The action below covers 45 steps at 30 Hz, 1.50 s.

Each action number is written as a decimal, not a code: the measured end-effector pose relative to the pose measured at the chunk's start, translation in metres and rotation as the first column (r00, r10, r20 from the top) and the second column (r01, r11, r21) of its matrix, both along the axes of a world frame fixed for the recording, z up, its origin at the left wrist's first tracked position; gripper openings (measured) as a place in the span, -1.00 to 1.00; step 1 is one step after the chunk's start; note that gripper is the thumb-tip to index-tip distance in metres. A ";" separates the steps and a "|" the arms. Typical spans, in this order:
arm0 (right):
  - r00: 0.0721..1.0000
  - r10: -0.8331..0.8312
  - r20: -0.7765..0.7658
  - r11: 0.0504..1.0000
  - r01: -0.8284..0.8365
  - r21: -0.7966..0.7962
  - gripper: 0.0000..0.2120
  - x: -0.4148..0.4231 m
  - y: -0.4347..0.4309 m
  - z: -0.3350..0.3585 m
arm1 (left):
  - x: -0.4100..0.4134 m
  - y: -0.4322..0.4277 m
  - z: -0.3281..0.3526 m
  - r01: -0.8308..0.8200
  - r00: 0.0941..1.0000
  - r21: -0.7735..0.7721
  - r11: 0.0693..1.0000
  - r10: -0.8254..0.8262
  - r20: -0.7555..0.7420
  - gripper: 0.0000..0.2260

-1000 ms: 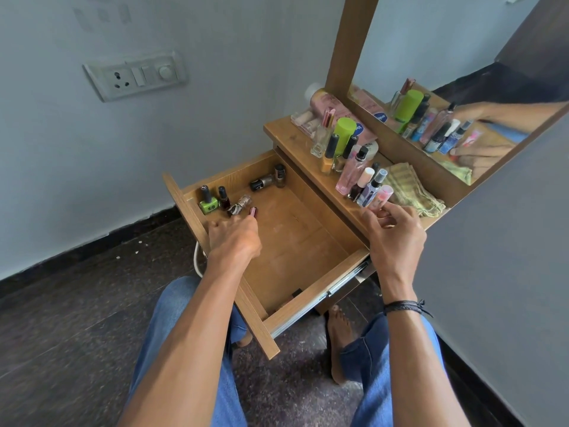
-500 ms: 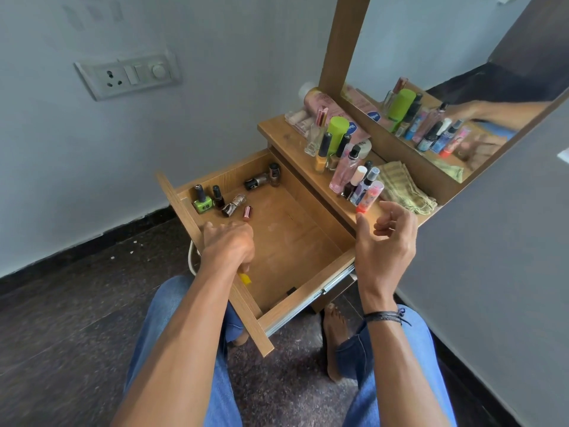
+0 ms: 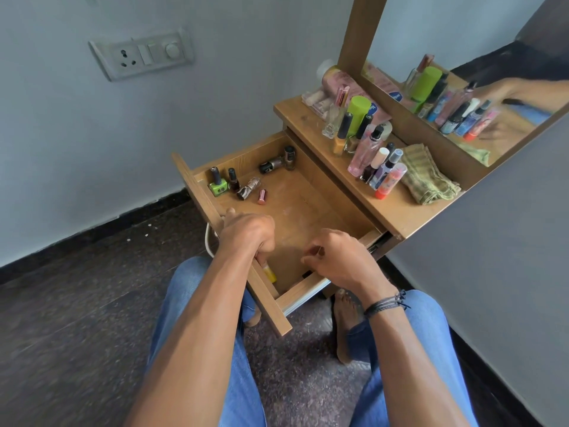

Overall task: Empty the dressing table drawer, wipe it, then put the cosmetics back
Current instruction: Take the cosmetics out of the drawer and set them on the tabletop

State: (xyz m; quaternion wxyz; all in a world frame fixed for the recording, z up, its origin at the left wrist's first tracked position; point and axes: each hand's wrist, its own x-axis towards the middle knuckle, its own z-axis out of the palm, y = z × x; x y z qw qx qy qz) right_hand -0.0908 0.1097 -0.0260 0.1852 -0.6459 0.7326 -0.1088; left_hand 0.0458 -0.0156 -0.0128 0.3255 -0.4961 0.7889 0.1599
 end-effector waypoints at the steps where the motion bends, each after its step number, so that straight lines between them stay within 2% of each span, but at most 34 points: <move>1: 1.000 0.003 -0.030 0.999 -0.002 0.049 -0.87 0.002 -0.001 -0.002 | 0.000 0.000 -0.001 0.008 1.000 0.011 1.000 -0.008 0.003 -0.85; 5: 0.983 0.040 -0.181 0.983 -0.006 0.186 -0.74 0.007 -0.008 -0.005 | 0.001 0.000 -0.004 0.021 1.000 0.066 0.998 -0.020 -0.016 -0.87; 8: 0.970 0.087 -0.228 0.953 -0.014 0.303 -0.66 0.011 -0.014 -0.005 | 0.004 -0.001 0.001 0.015 0.997 0.101 0.995 -0.008 -0.070 -0.78; 18: 0.985 0.121 -0.123 0.924 -0.066 0.377 -0.82 0.013 -0.017 0.004 | 0.021 -0.018 0.016 -0.186 0.930 0.106 0.977 0.209 -0.302 -0.55; 22: 0.991 0.126 -0.035 0.937 -0.108 0.333 -0.85 0.017 -0.017 0.006 | 0.021 -0.020 0.016 -0.257 0.861 0.128 0.958 0.287 -0.421 -0.53; 24: 0.993 0.110 0.036 0.946 -0.116 0.304 -0.86 0.015 -0.016 0.007 | 0.020 -0.021 0.016 -0.250 0.816 0.179 0.952 0.307 -0.489 -0.66; 26: 0.982 0.055 0.180 0.957 -0.104 0.272 -0.87 0.012 -0.014 0.009 | 0.018 -0.018 0.017 -0.239 0.762 0.240 0.941 0.335 -0.555 -0.82; 29: 0.933 -0.036 0.359 0.988 -0.021 0.154 -0.90 0.005 -0.011 0.013 | 0.014 -0.015 0.016 -0.228 0.677 0.304 0.925 0.375 -0.633 -0.76; 32: 0.917 -0.115 0.382 0.993 0.116 0.020 -0.89 -0.007 -0.007 0.016 | 0.009 -0.012 0.017 -0.228 0.585 0.348 0.909 0.414 -0.698 -0.76; 34: 0.873 -0.173 0.456 0.978 0.206 -0.023 -0.89 -0.016 -0.004 0.020 | 0.006 -0.009 0.020 -0.218 0.490 0.391 0.894 0.447 -0.749 -0.80; 37: 0.700 -0.237 0.673 0.918 0.388 -0.080 -0.91 -0.027 0.001 0.027 | 0.001 -0.006 0.024 -0.221 0.343 0.448 0.866 0.499 -0.796 -0.78; 39: 0.560 -0.249 0.790 0.854 0.513 -0.094 -0.93 -0.032 0.005 0.032 | -0.002 -0.003 0.026 -0.194 0.219 0.563 0.803 0.595 -0.774 -0.76; 41: 0.466 -0.245 0.850 0.792 0.602 -0.101 -0.94 -0.036 0.007 0.035 | -0.005 0.000 0.028 -0.116 0.086 0.699 0.705 0.708 -0.700 -0.72; 43: 0.410 -0.221 0.885 0.751 0.650 -0.114 -0.93 -0.038 0.007 0.036 | -0.008 0.003 0.031 -0.038 0.023 0.770 0.637 0.771 -0.637 -0.69; 45: 0.370 -0.193 0.909 0.746 0.657 -0.109 -0.91 -0.037 0.007 0.035 | -0.011 0.007 0.031 0.009 0.020 0.800 0.600 0.800 -0.600 -0.67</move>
